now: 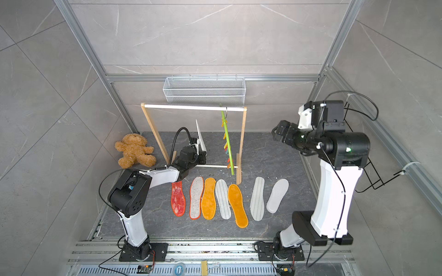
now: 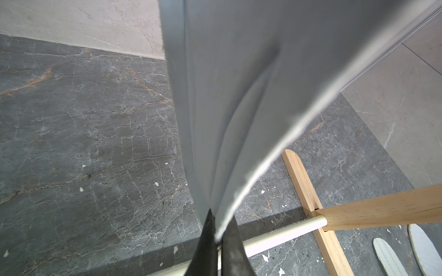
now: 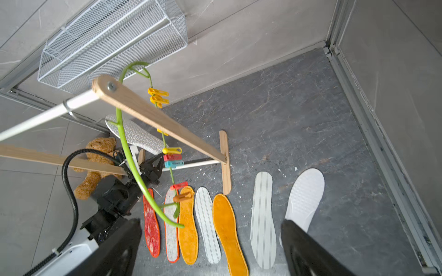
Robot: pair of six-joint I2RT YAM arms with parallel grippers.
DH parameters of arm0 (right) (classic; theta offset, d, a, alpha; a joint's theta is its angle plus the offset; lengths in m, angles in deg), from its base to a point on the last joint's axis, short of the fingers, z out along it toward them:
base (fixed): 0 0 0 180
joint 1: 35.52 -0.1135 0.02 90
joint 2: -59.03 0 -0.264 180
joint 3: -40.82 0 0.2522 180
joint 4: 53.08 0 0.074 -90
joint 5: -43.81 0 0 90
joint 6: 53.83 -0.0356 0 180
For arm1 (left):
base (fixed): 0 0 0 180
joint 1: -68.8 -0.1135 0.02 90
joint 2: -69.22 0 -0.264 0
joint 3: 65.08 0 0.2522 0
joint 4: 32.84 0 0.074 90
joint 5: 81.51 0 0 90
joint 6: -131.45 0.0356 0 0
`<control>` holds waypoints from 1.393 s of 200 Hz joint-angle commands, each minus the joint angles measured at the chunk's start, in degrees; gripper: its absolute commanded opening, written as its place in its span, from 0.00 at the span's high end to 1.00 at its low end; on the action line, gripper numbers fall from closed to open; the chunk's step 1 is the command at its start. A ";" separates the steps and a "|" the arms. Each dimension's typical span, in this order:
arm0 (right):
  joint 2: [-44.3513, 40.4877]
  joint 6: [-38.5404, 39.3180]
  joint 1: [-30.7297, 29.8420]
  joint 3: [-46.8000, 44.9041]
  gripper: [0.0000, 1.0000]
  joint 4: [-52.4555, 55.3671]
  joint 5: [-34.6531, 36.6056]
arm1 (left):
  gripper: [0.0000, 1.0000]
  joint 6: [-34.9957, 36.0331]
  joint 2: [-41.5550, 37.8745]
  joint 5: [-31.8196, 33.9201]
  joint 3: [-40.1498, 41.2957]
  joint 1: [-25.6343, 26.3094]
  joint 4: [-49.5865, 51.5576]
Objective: Take the shoe insoles off the hanger
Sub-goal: Place the insole at the center of the board.
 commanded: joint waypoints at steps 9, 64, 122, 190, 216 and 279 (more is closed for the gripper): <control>-13.23 -2.98 -0.03 -18.98 0.05 -9.69 0.78 | 1.00 -1.22 -3.72 -1.36 0.90 -0.40 -2.54; -27.64 -9.83 -0.05 -49.67 0.05 -28.42 -5.75 | 1.00 -1.43 -7.50 -5.08 4.38 -0.40 -0.84; -31.98 -10.98 -0.05 -68.93 0.08 -45.93 -19.07 | 1.00 -1.52 -14.34 -13.30 9.50 0.34 7.46; -30.53 -14.33 -6.63 -72.40 0.11 -60.47 -29.79 | 1.00 13.14 -33.18 0.25 13.90 14.47 32.76; -26.11 -13.02 -13.13 -67.34 0.10 -58.08 -27.20 | 1.00 19.26 -38.27 9.31 13.46 19.36 38.24; -20.88 -13.62 -19.61 -59.40 0.06 -52.83 -23.95 | 1.00 37.73 -44.05 31.89 11.36 26.25 38.53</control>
